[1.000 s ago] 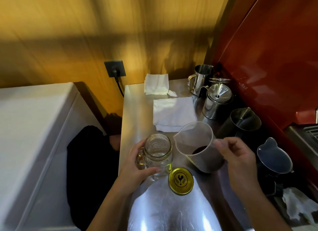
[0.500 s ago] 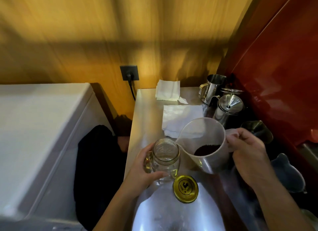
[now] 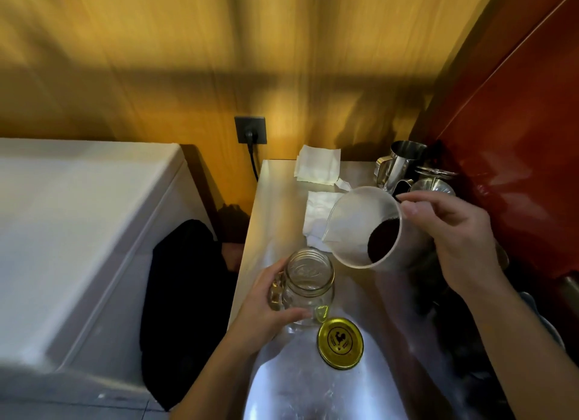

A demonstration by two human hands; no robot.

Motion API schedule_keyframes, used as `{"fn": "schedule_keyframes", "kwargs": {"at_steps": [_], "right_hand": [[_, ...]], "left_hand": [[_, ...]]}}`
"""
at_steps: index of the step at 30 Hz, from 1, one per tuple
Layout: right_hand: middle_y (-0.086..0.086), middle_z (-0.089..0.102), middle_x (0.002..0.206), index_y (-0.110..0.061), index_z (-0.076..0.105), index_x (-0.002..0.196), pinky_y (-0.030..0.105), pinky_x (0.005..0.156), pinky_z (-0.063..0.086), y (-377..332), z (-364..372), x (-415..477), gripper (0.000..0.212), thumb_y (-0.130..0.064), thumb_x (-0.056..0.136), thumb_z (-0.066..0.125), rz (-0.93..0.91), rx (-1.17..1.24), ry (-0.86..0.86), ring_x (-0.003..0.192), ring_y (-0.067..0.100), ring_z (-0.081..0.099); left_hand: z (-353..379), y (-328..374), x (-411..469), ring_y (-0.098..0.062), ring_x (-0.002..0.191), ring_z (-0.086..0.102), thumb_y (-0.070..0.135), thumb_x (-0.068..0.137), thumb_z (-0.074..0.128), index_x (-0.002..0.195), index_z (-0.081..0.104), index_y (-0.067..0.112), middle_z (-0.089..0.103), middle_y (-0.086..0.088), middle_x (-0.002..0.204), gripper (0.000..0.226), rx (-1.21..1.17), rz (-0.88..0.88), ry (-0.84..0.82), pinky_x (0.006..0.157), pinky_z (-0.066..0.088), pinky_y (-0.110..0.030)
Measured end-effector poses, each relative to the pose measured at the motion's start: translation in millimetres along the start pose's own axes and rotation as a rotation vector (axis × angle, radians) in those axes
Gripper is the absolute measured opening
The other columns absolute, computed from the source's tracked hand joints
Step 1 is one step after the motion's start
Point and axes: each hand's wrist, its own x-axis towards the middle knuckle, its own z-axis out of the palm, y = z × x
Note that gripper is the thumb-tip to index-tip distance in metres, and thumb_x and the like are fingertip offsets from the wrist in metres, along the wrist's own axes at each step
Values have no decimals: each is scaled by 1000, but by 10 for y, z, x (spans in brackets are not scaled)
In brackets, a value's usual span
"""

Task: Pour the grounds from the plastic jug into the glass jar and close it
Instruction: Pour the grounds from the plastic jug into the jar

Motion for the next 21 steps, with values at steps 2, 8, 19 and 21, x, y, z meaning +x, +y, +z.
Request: {"fn": "schedule_keyframes", "kwargs": {"at_steps": [2,8,19,21], "right_hand": [[-13,72,91,-31,71,89,27,77,51,-60,20,70,15,-32,75,66,-32,-33,-75,91,12,64],[-7,72,83,-27,71,84,22,72,49,-171,87,243,16,-13,77,71,-73,-120,-208,85,9,64],[2,68,79,-21,70,81,11,60,42,-332,190,415,13,-8,76,71,-148,-264,-372,72,5,59],[7,68,79,-22,70,80,15,60,43,-362,215,446,12,-11,77,70,-151,-249,-367,73,12,59]], "left_hand": [[12,1,-5,2,114,52,48,46,88,123,51,48,56,6,125,86,-3,-6,22,88,41,-7],[21,-35,-3,-3,118,53,56,46,87,122,47,55,56,4,127,86,30,-10,22,92,40,-11],[51,55,-46,-1,119,48,59,48,83,122,44,54,52,7,128,83,71,-22,51,92,37,-6],[57,67,-52,-1,119,47,57,50,84,124,43,50,51,7,129,85,75,-29,51,92,38,-7]]}}
